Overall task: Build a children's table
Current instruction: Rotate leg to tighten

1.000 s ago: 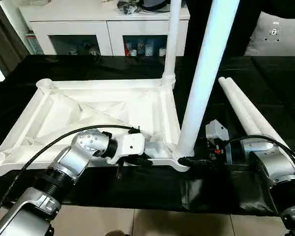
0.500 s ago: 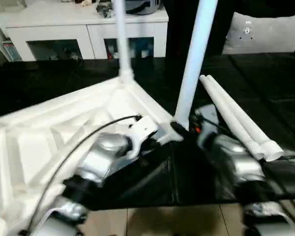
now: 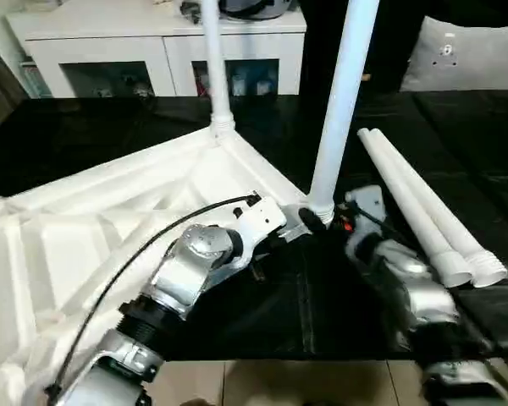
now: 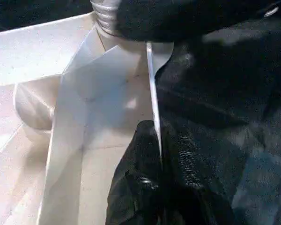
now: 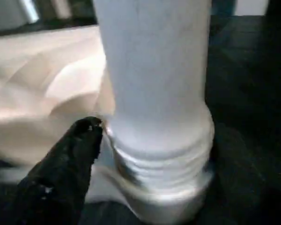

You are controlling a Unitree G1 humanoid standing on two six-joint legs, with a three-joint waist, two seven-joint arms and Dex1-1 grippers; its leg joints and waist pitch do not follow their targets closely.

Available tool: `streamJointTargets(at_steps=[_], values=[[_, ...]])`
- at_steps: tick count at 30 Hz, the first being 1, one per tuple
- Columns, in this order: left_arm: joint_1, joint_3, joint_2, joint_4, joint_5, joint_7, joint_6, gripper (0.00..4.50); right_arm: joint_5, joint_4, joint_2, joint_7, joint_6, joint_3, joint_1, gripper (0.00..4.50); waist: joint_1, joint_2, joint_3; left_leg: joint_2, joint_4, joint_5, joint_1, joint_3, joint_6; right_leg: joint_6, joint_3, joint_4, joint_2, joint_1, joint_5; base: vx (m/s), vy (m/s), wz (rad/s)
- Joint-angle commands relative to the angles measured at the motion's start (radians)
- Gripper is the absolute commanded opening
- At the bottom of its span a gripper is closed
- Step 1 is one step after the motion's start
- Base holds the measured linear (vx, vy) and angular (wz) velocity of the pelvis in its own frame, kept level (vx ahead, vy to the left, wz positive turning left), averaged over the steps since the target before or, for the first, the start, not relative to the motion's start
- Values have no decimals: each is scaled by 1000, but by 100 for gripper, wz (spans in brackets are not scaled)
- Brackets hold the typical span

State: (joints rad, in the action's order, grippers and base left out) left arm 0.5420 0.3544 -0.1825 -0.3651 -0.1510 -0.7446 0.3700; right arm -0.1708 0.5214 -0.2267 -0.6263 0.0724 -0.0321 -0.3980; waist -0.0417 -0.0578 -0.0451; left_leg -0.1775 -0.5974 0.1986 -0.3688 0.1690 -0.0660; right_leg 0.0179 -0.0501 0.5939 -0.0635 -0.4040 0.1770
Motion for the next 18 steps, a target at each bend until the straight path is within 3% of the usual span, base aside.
streamJointTargets(at_steps=[1,6,8,16,18], values=[[14,22,-46,-17,-15,-57,-76,0,-32,-44,-57,-115,-9,-1,9,427,-3,7,61,-39,68,174,-1,-12,106,218,35,-75,-71,60,200,0,0,0],[-8,64,-122,-13,11,-192,-180,0,-63,-82,-177,-306,8,12,17,446,-7,9,62,-43,65,164,-1,-13,122,226,36,-72,-73,60,193,0,0,0],[-14,94,-172,-21,9,-276,-267,0,-40,-90,-255,-421,-8,59,19,446,-10,10,63,-43,63,157,-1,-11,129,235,34,-70,-72,61,182,0,0,0],[-5,124,-242,-43,28,-425,-371,0,-44,-127,-311,-597,-26,131,25,446,-26,7,62,-51,65,162,4,-10,120,250,34,-64,-72,56,175,0,0,0],[-4,130,-253,-41,37,-455,-391,0,-46,-131,-309,-620,-24,144,22,421,-29,8,64,-51,65,155,4,-10,118,251,34,-62,-73,58,166,0,0,0]])
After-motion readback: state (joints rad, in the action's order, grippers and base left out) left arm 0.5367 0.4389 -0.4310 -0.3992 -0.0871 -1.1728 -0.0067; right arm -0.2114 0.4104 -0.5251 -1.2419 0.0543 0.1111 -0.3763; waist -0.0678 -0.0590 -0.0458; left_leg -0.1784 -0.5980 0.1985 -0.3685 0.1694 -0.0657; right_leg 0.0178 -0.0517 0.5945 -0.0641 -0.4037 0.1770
